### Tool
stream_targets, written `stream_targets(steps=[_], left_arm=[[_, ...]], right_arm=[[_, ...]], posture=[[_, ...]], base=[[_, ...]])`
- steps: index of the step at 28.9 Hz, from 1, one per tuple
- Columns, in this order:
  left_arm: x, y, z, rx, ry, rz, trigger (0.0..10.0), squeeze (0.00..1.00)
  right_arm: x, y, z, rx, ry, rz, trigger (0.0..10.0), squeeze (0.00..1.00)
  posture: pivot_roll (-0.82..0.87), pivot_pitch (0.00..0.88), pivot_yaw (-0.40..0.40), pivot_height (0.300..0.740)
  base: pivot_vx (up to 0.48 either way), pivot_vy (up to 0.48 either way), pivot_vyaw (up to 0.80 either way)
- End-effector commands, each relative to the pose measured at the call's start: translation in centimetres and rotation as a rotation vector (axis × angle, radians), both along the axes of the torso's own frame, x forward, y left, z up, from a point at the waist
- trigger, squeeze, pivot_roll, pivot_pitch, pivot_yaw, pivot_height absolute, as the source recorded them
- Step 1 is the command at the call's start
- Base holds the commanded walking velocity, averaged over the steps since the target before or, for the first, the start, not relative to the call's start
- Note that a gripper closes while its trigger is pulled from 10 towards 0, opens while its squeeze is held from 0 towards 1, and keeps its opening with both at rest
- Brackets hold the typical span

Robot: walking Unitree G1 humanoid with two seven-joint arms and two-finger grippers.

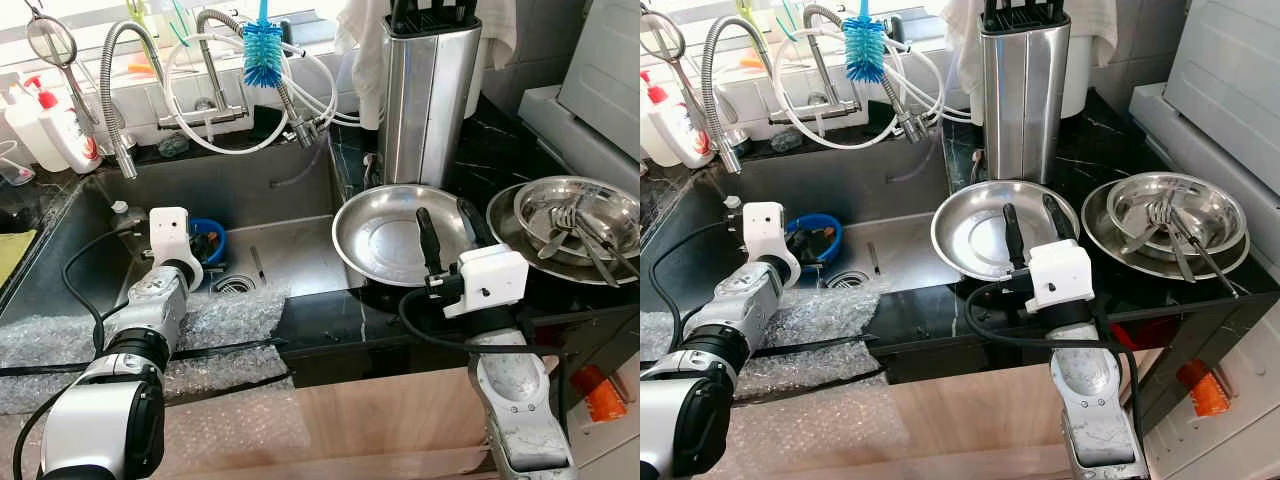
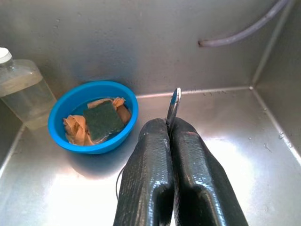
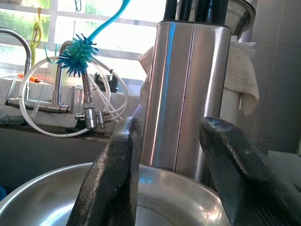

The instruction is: Kitchen organization

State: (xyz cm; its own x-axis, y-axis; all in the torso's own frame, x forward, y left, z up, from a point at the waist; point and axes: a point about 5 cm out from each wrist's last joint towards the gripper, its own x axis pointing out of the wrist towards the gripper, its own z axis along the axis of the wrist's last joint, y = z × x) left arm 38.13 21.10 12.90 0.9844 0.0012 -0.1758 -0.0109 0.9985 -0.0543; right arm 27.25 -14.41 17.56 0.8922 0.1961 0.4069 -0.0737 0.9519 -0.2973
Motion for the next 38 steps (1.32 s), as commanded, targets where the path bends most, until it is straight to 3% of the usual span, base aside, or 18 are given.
stream_targets(steps=[1, 16, 17, 18, 19, 21, 22, 23, 24, 29, 30, 31, 32, 33, 34, 35, 36, 38], left_arm=[[-0.06, 0.52, -0.05, 0.025, 0.017, 0.006, 10.0, 0.42], [-0.07, 0.37, -0.12, 0.023, 0.018, 0.003, 10.0, 0.42], [-0.07, 0.34, -0.13, 0.022, 0.018, 0.002, 10.0, 0.81], [-0.07, 0.32, -0.13, 0.022, 0.018, 0.001, 10.0, 0.81], [-0.06, 0.3, -0.13, 0.021, 0.018, 0.001, 10.0, 1.0], [-0.07, 0.3, -0.15, 0.023, 0.019, 0.004, 10.0, 1.0], [-0.07, 0.33, -0.15, 0.028, 0.019, 0.008, 10.0, 0.07], [-0.07, 0.34, -0.15, 0.029, 0.019, 0.008, 10.0, 0.07], [-0.08, 0.36, -0.16, 0.029, 0.019, 0.01, 10.0, 0.0], [-0.06, 0.23, -0.16, 0.026, 0.018, 0.003, 10.0, 0.0], [-0.05, 0.16, -0.16, 0.023, 0.018, -0.001, 10.0, 0.46], [-0.05, 0.14, -0.17, 0.022, 0.018, -0.003, 10.0, 0.46], [-0.04, 0.1, -0.15, 0.02, 0.017, -0.006, 10.0, 1.0], [-0.04, 0.09, -0.16, 0.023, 0.018, -0.003, 10.0, 1.0], [-0.03, 0.11, -0.15, 0.027, 0.017, -0.001, 10.0, 0.41], [-0.02, 0.13, -0.13, 0.031, 0.017, 0.002, 10.0, 0.41], [-0.02, 0.17, -0.11, 0.035, 0.014, 0.009, 10.0, 0.0], [-0.02, 0.16, -0.06, 0.029, 0.006, 0.013, 10.0, 0.0]], right_arm=[[0.14, 0.46, 0.12, -0.006, 0.001, 0.014, 10.0, 0.0], [0.27, 0.69, 0.14, -0.006, 0.005, 0.019, 10.0, 0.0], [0.28, 0.71, 0.14, -0.006, 0.005, 0.02, 10.0, 0.0], [0.29, 0.72, 0.14, -0.006, 0.006, 0.02, 10.0, 0.0], [0.29, 0.72, 0.14, -0.006, 0.006, 0.021, 10.0, 0.0], [0.3, 0.73, 0.14, -0.008, 0.006, 0.021, 10.0, 0.0], [0.3, 0.74, 0.14, -0.008, 0.006, 0.021, 10.0, 0.0], [0.31, 0.74, 0.14, -0.008, 0.006, 0.021, 10.0, 0.0], [0.31, 0.75, 0.13, -0.009, 0.007, 0.021, 10.0, 0.0], [0.34, 0.86, 0.1, -0.009, 0.01, 0.023, 10.0, 0.0], [0.34, 0.9, 0.08, -0.008, 0.011, 0.024, 10.0, 0.0], [0.34, 0.91, 0.07, -0.008, 0.012, 0.024, 10.0, 0.0], [0.33, 0.97, 0.07, -0.007, 0.012, 0.026, 10.0, 0.0], [0.34, 0.98, 0.07, -0.007, 0.012, 0.027, 10.0, 0.0], [0.35, 0.98, 0.07, -0.007, 0.012, 0.027, 10.0, 0.0], [0.36, 0.97, 0.08, -0.007, 0.013, 0.026, 10.0, 0.0], [0.34, 0.95, 0.07, -0.007, 0.015, 0.024, 10.0, 0.0], [0.36, 0.92, 0.06, -0.004, 0.036, 0.007, 10.0, 0.0]], posture=[[-0.06, 0.021, 0.142, 0.74], [-0.06, 0.029, 0.14, 0.74], [-0.06, 0.031, 0.138, 0.74], [-0.06, 0.031, 0.138, 0.74], [-0.06, 0.032, 0.139, 0.74], [-0.06, 0.032, 0.139, 0.74], [-0.06, 0.032, 0.139, 0.74], [-0.06, 0.032, 0.139, 0.74], [-0.06, 0.032, 0.139, 0.74], [-0.05, 0.036, 0.138, 0.74], [-0.05, 0.037, 0.137, 0.74], [-0.05, 0.037, 0.137, 0.74], [-0.05, 0.036, 0.138, 0.74], [-0.05, 0.037, 0.138, 0.74], [-0.06, 0.035, 0.137, 0.74], [-0.06, 0.035, 0.137, 0.74], [-0.06, 0.036, 0.137, 0.74], [-0.06, 0.036, 0.137, 0.74]], base=[[0.0, 0.0, 0.0], [0.0, 0.0, 0.0], [0.0, 0.0, 0.0], [0.0, 0.0, 0.0], [0.0, 0.0, 0.0], [0.0, 0.0, 0.0], [0.0, 0.0, 0.0], [0.0, 0.0, 0.0], [0.0, 0.0, 0.0], [0.0, 0.0, 0.0], [0.0, 0.0, 0.0], [0.0, 0.0, 0.0], [0.0, 0.0, 0.0], [0.0, 0.0, 0.0], [0.0, 0.0, 0.0], [0.0, 0.0, 0.0], [0.0, 0.0, 0.0], [0.0, 0.0, 0.0]])
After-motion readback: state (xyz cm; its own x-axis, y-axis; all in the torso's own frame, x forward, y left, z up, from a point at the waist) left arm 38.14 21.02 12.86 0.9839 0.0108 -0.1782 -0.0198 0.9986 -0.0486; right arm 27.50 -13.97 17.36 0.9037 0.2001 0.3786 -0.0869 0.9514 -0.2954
